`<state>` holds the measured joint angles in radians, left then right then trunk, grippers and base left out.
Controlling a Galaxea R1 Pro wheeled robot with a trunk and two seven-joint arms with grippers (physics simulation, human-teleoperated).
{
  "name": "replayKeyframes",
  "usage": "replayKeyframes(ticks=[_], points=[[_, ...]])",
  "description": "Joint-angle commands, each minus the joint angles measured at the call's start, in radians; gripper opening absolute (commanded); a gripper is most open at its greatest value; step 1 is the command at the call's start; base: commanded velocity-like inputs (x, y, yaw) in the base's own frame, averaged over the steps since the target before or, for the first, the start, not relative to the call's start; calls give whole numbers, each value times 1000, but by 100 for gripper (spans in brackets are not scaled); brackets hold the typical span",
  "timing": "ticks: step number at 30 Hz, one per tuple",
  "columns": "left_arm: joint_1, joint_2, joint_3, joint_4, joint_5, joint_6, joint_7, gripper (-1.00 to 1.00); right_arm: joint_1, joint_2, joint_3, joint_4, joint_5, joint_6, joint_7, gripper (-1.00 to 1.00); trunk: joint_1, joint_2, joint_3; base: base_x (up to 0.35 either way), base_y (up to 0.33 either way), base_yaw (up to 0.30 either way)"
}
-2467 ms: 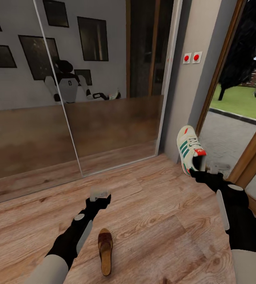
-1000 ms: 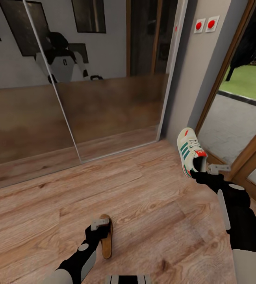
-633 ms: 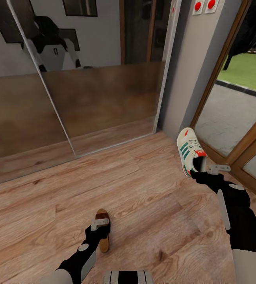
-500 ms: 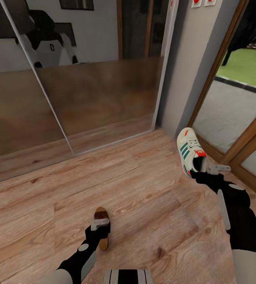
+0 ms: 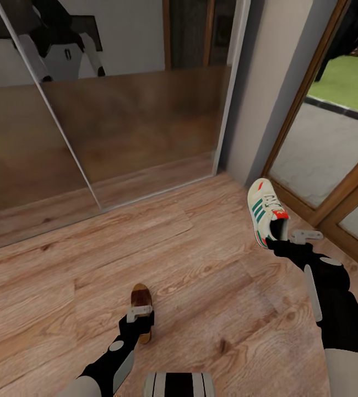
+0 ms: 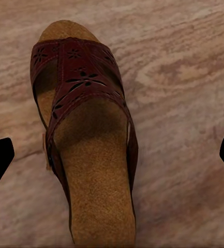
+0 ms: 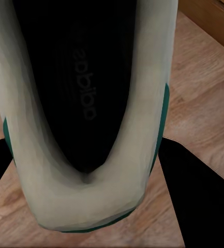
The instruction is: Pick up the two gym shoes and the two sandals from the corridor floor and place them onto the hallstand (shoe rack) in the corridor, making sure they are on the rack and not on the floor. Arrange them so the two gym shoes are next to each other and the two sandals are next to each other.
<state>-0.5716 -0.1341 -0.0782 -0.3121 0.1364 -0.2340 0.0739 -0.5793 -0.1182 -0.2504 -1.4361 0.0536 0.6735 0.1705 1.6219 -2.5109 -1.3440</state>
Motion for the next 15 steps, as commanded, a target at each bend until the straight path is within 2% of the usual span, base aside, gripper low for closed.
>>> replayKeyframes(ticks=[1,15], points=[[-1,0,-8,1,10,-4,6,100,-1,0,-1,-1,5,5,6,-100,0,-1,-6,0,0,0],[-1,1,-9,-1,8,-4,6,100,-1,0,-1,-1,5,5,6,-100,6,-4,-83,0,0,0]])
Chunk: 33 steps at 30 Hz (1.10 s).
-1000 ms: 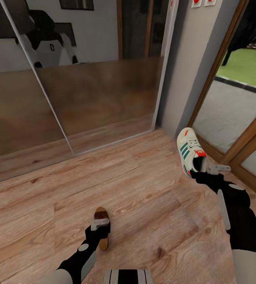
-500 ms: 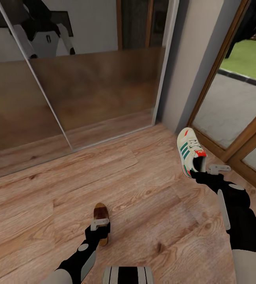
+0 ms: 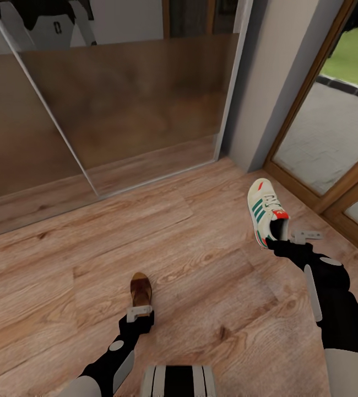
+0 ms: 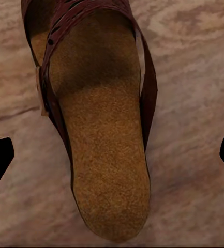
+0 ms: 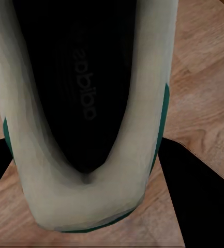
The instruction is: Pick up the two gym shoes and the two sandals from the corridor floor and place them onto the hallstand (shoe rack) in the corridor, making sure they are on the rack and not on the floor. Arrange them so the two gym shoes are next to each other and the two sandals are next to each other.
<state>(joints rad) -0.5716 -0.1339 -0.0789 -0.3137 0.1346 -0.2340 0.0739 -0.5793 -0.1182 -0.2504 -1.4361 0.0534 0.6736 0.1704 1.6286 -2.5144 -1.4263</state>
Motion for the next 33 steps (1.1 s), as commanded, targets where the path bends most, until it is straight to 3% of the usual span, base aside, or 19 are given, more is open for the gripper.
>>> replayKeyframes(ticks=[1,16,22,26,31,33], points=[[-1,0,-9,1,10,-4,6,100,-1,0,-1,-1,5,5,6,-100,0,-1,-6,0,0,0],[-1,2,-9,-1,9,-5,8,100,-1,0,-2,-1,5,5,7,-100,7,-4,-88,0,0,0],[-1,2,-9,-1,6,-18,9,100,-1,0,-3,-1,5,5,6,-100,7,-4,-90,0,0,0],[-1,2,-9,0,3,-77,9,100,-1,0,-3,-1,4,5,7,-100,7,-4,-91,0,0,0],[-1,2,-9,1,2,-98,9,100,-1,0,-3,-1,5,5,6,-100,7,-4,-91,0,0,0],[-1,2,-9,1,2,-100,9,100,-1,0,-3,-1,5,5,6,-100,8,-5,-101,0,0,0]])
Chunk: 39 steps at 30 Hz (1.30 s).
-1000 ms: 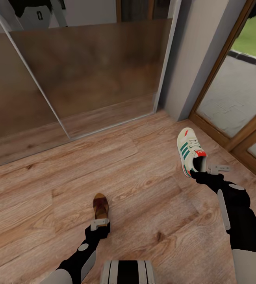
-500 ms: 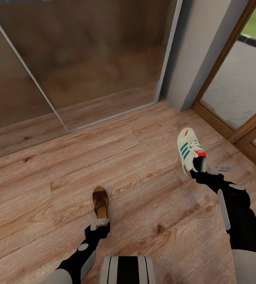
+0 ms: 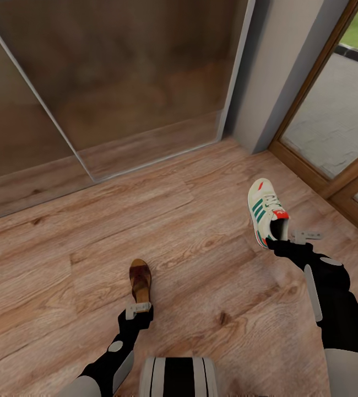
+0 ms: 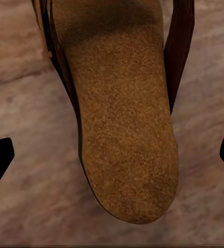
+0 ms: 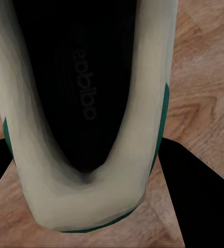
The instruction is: Pick up the two gym shoes and the two sandals from the corridor floor and place them onto the hallstand (shoe rack) in the corridor, making sure they are on the rack and not on the floor. Arrange them so the two gym shoes are next to each other and the two sandals are next to each other.
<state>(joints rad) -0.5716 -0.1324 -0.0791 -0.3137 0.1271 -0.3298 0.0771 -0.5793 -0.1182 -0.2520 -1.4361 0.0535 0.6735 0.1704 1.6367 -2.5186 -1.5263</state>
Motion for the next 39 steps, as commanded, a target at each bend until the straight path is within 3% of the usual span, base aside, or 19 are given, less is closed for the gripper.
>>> replayKeyframes(ticks=[1,19,39], points=[[-1,0,-8,1,9,-4,6,100,-1,0,-1,-1,5,5,6,-100,0,-1,-6,0,0,0],[-1,0,-8,0,9,-5,6,100,-1,0,-1,-1,5,5,6,-100,8,-5,-104,0,0,0],[-1,2,-8,0,9,-6,6,100,-1,0,-1,-1,5,5,7,-100,8,-5,-109,28,-18,0]])
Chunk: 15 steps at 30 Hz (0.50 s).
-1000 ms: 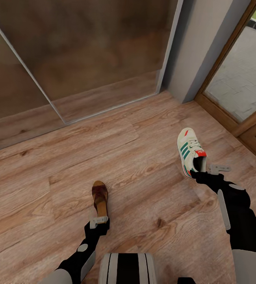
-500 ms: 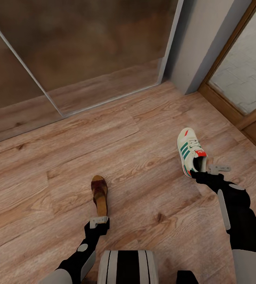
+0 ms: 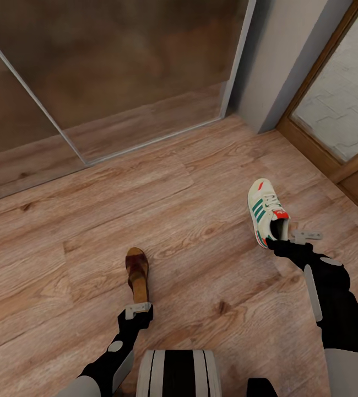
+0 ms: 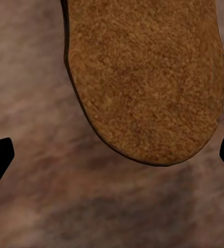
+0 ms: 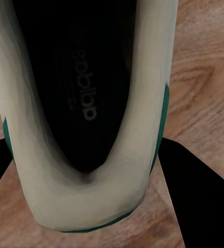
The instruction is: Pick up the two gym shoes and the two sandals from the corridor floor and place them onto the hallstand (shoe rack) in the corridor, making sure they are on the rack and not on the floor. Arrange them so the two gym shoes are next to each other and the two sandals are next to each other.
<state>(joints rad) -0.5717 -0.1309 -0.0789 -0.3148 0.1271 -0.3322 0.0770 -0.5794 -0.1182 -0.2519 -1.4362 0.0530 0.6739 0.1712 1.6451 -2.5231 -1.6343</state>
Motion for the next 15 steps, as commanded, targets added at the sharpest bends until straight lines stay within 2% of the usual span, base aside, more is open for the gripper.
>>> replayKeyframes(ticks=[1,10,15], points=[[0,0,-9,1,9,-4,6,100,0,0,-1,-1,5,4,6,-100,0,0,0,10,-7,0],[0,0,-9,0,9,-4,6,100,0,0,-1,-1,5,4,6,-100,0,0,0,5,-1,0],[0,0,-9,0,9,-4,6,100,0,0,-1,-1,5,4,6,-100,0,0,0,122,0,0]])
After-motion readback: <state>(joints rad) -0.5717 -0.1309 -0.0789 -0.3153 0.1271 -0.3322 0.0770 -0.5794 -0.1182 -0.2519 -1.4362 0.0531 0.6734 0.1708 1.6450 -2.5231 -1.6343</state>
